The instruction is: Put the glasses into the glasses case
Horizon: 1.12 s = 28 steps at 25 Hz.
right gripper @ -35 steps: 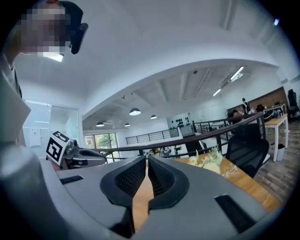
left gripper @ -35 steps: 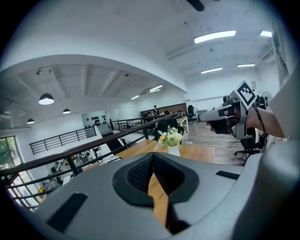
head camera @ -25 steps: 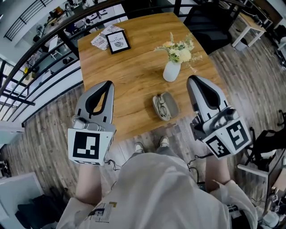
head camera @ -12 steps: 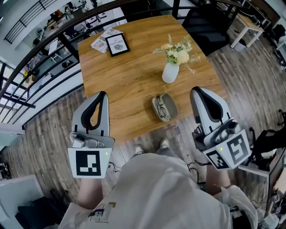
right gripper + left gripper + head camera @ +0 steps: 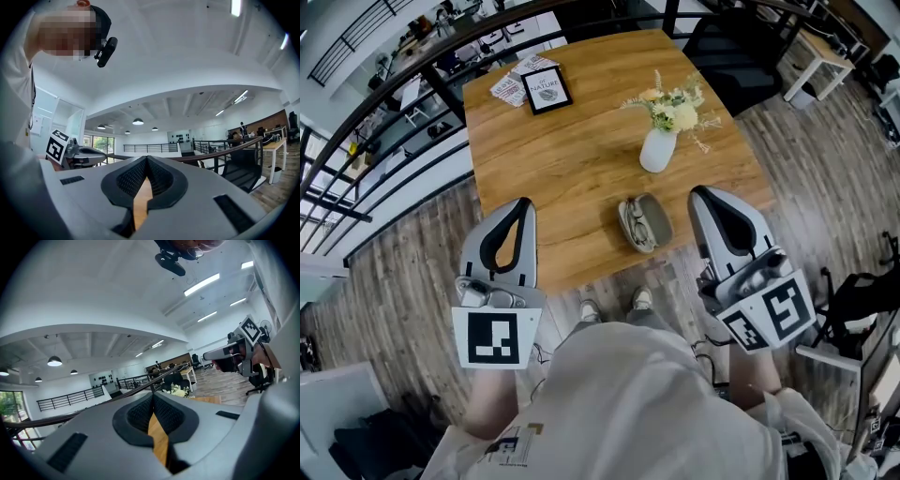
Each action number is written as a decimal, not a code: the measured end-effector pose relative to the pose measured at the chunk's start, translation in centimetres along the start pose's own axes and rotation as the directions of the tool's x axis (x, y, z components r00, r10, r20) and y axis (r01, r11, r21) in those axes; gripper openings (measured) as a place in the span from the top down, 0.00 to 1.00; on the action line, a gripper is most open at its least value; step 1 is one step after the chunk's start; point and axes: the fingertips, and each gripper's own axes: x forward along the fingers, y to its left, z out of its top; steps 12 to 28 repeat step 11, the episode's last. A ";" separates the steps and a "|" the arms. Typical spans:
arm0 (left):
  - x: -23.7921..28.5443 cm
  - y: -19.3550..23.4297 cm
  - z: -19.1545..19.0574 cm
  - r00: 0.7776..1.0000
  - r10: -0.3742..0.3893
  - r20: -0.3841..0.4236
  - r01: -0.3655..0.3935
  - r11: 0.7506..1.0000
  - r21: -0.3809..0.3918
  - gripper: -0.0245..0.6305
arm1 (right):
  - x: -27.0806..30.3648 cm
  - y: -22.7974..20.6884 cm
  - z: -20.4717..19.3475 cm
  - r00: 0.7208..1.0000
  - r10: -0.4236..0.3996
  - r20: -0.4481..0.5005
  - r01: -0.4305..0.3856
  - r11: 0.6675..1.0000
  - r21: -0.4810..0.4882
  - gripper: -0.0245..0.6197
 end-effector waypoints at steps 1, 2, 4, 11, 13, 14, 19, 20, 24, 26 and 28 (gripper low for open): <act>0.1 0.1 -0.1 1.000 0.003 -0.002 -0.003 1.000 -0.003 0.94 | 0.0 0.0 0.0 1.000 -0.001 -0.001 0.001 1.000 -0.002 0.92; 0.1 0.1 -0.1 1.000 0.005 -0.002 -0.005 1.000 -0.004 0.94 | 0.1 -0.1 0.0 1.000 -0.003 -0.001 0.003 1.000 -0.004 0.92; 0.2 0.1 0.0 1.000 0.005 0.000 -0.005 1.000 0.000 0.94 | 0.2 -0.2 -0.1 1.000 -0.005 0.000 0.005 1.000 -0.007 0.92; 0.3 -0.1 0.1 1.000 0.001 -0.004 -0.001 1.000 0.004 0.94 | 0.5 -0.1 -0.2 1.000 0.005 -0.007 -0.005 1.000 -0.008 0.92; 0.3 -0.1 0.1 1.000 0.001 -0.004 -0.001 1.000 0.004 0.94 | 0.5 -0.1 -0.2 1.000 0.005 -0.007 -0.005 1.000 -0.008 0.92; 0.3 -0.1 0.1 1.000 0.001 -0.004 -0.001 1.000 0.004 0.94 | 0.5 -0.1 -0.2 1.000 0.005 -0.007 -0.005 1.000 -0.008 0.92; 0.3 -0.1 0.1 1.000 0.001 -0.004 -0.001 1.000 0.004 0.94 | 0.5 -0.1 -0.2 1.000 0.005 -0.007 -0.005 1.000 -0.008 0.92; 0.3 -0.1 0.1 1.000 0.001 -0.004 -0.001 1.000 0.004 0.94 | 0.5 -0.1 -0.2 1.000 0.005 -0.007 -0.005 1.000 -0.008 0.92; 0.3 -0.1 0.1 1.000 0.001 -0.004 -0.001 1.000 0.004 0.94 | 0.5 -0.1 -0.2 1.000 0.005 -0.007 -0.005 1.000 -0.008 0.92; 0.3 -0.1 0.1 1.000 0.001 -0.004 -0.001 1.000 0.004 0.94 | 0.5 -0.1 -0.2 1.000 0.005 -0.007 -0.005 1.000 -0.008 0.92; 0.3 -0.1 0.1 1.000 0.001 -0.004 -0.001 1.000 0.004 0.94 | 0.5 -0.1 -0.2 1.000 0.005 -0.007 -0.005 1.000 -0.008 0.92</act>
